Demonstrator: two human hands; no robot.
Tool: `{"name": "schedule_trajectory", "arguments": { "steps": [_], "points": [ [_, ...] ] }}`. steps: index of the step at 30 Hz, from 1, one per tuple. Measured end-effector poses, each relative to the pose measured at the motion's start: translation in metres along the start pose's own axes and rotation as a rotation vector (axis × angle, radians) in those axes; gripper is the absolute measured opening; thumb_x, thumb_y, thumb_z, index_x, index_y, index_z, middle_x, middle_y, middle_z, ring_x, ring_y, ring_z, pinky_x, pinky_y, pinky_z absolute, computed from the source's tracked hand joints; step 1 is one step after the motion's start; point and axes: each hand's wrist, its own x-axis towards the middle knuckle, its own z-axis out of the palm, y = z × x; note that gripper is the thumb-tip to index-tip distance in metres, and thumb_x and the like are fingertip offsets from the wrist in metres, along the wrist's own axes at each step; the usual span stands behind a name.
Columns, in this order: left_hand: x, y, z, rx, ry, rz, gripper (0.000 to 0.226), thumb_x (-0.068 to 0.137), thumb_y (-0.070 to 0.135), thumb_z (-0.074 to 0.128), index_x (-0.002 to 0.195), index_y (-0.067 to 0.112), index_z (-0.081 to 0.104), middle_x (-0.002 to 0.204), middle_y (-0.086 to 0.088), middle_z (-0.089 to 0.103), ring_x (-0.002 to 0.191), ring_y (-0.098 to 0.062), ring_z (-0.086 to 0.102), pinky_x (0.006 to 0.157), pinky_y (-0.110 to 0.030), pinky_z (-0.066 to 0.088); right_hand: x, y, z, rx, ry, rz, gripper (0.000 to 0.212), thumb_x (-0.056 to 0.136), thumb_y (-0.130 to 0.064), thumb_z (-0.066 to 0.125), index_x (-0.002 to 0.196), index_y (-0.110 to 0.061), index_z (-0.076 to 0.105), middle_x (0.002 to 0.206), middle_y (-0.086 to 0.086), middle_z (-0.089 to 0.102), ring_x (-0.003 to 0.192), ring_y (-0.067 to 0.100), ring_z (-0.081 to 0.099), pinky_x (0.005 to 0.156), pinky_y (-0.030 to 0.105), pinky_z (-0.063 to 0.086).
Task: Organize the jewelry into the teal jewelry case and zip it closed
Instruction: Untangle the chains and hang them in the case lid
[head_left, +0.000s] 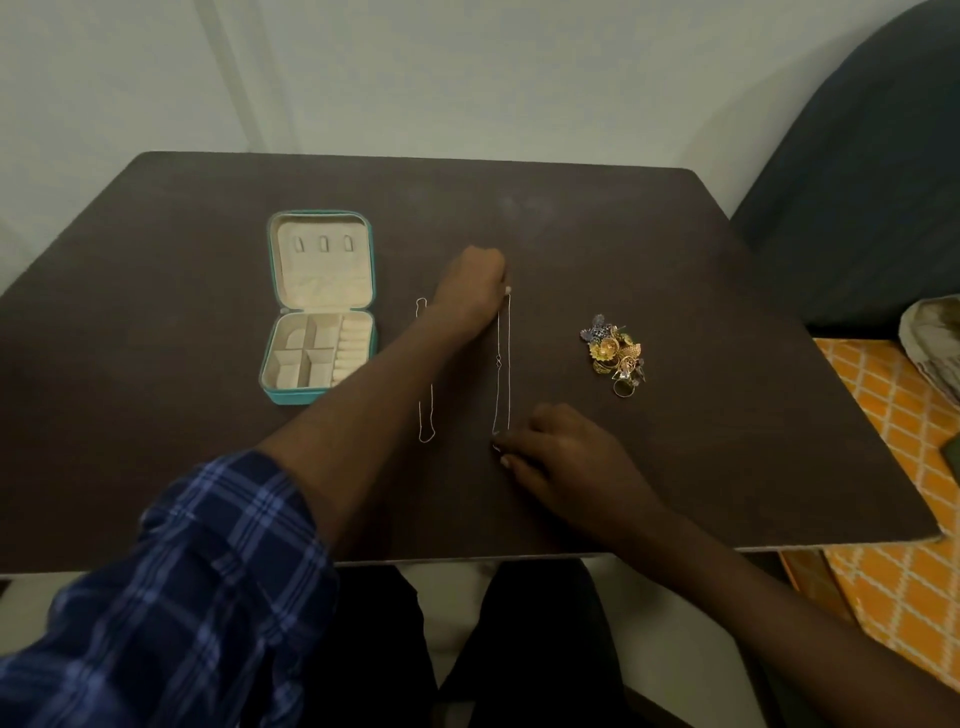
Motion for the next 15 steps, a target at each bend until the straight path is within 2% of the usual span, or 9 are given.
{"name": "schedule_trajectory", "arguments": {
  "steps": [4, 8, 11, 15],
  "points": [
    [-0.003, 0.003, 0.002, 0.092, 0.025, 0.065, 0.02, 0.089, 0.017, 0.056, 0.094, -0.001, 0.062, 0.104, -0.023, 0.061, 0.097, -0.041, 0.057, 0.078, -0.042, 0.044, 0.0, -0.002, 0.0, 0.002, 0.045, 0.012, 0.033, 0.085, -0.034, 0.043, 0.097, -0.02, 0.07, 0.081, 0.002, 0.061, 0.073, 0.021, 0.059, 0.058, 0.028, 0.048],
    [-0.009, 0.003, 0.004, 0.141, 0.053, 0.115, 0.02, 0.093, 0.014, 0.047, 0.101, -0.002, 0.057, 0.11, -0.022, 0.055, 0.101, -0.038, 0.054, 0.079, -0.043, 0.041, 0.002, -0.002, -0.001, 0.037, 0.016, 0.061, 0.023, 0.085, -0.029, 0.052, 0.098, -0.019, 0.069, 0.085, 0.005, 0.061, 0.079, 0.025, 0.059, 0.064, 0.032, 0.048],
    [-0.01, 0.006, 0.001, 0.119, 0.047, 0.083, 0.022, 0.093, 0.014, 0.048, 0.103, -0.003, 0.057, 0.112, -0.022, 0.055, 0.104, -0.039, 0.053, 0.081, -0.043, 0.041, 0.003, -0.002, -0.001, 0.075, 0.005, 0.087, 0.022, 0.086, -0.029, 0.053, 0.098, -0.018, 0.068, 0.089, 0.006, 0.061, 0.086, 0.026, 0.058, 0.069, 0.035, 0.048],
    [-0.013, 0.009, -0.008, -0.01, 0.026, 0.0, 0.021, 0.09, 0.017, 0.055, 0.093, -0.002, 0.063, 0.104, -0.023, 0.063, 0.099, -0.04, 0.057, 0.078, -0.038, 0.043, 0.004, -0.002, 0.001, 0.108, 0.007, 0.092, 0.018, 0.087, -0.026, 0.056, 0.098, -0.019, 0.069, 0.09, 0.005, 0.061, 0.087, 0.024, 0.057, 0.07, 0.033, 0.047]
  ]
}}
